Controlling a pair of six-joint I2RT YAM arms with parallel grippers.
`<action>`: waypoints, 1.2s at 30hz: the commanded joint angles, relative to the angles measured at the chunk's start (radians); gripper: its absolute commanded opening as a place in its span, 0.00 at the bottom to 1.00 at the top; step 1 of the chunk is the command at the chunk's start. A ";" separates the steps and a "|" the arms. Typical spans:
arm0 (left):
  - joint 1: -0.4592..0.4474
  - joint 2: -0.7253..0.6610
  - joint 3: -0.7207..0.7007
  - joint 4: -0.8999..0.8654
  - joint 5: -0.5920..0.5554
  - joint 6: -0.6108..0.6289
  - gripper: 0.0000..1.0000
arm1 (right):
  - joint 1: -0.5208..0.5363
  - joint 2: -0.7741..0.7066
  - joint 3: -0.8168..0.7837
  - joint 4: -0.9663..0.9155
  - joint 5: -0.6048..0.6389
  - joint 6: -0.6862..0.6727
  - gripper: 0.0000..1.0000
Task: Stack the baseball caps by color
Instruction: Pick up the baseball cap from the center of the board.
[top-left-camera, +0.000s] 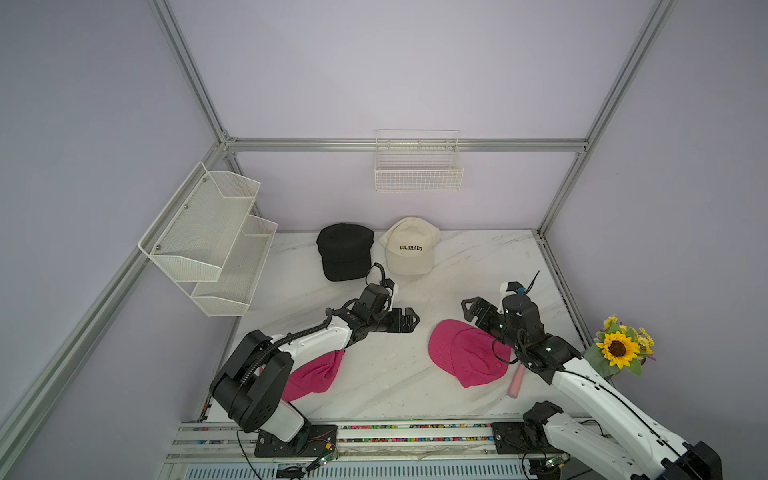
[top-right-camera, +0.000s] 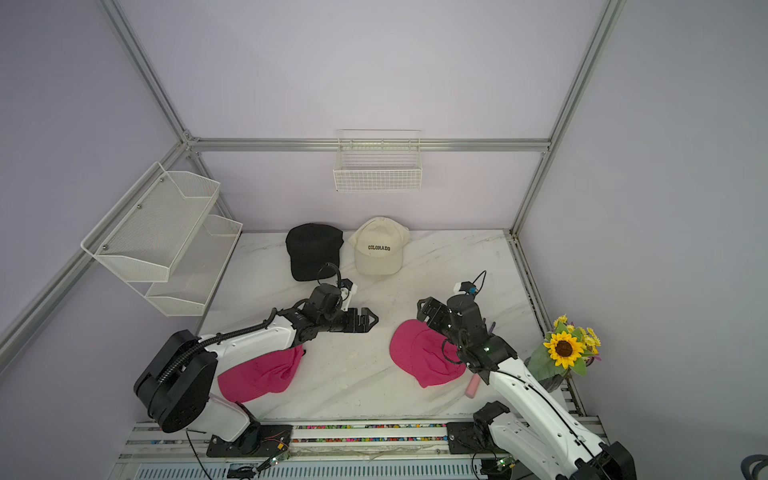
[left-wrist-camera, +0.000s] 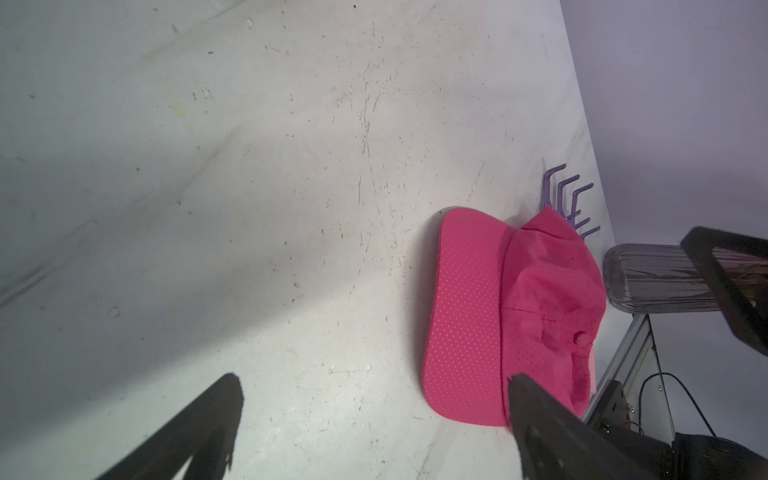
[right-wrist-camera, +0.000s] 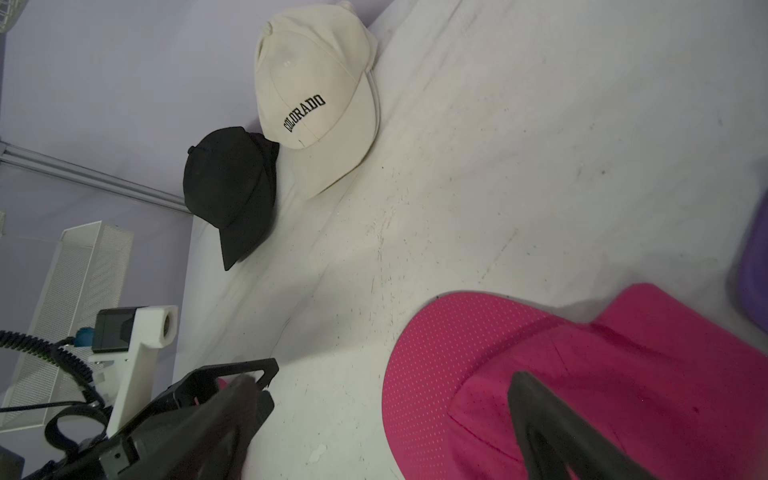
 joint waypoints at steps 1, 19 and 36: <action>-0.019 0.029 0.049 0.068 0.045 -0.021 1.00 | -0.006 -0.039 -0.020 -0.151 -0.007 0.098 0.97; -0.061 0.090 0.068 0.082 0.103 -0.015 1.00 | -0.007 -0.216 -0.231 -0.160 -0.165 0.711 0.96; -0.061 0.170 0.060 0.139 0.183 -0.024 1.00 | -0.006 0.155 -0.280 0.139 -0.183 0.610 0.78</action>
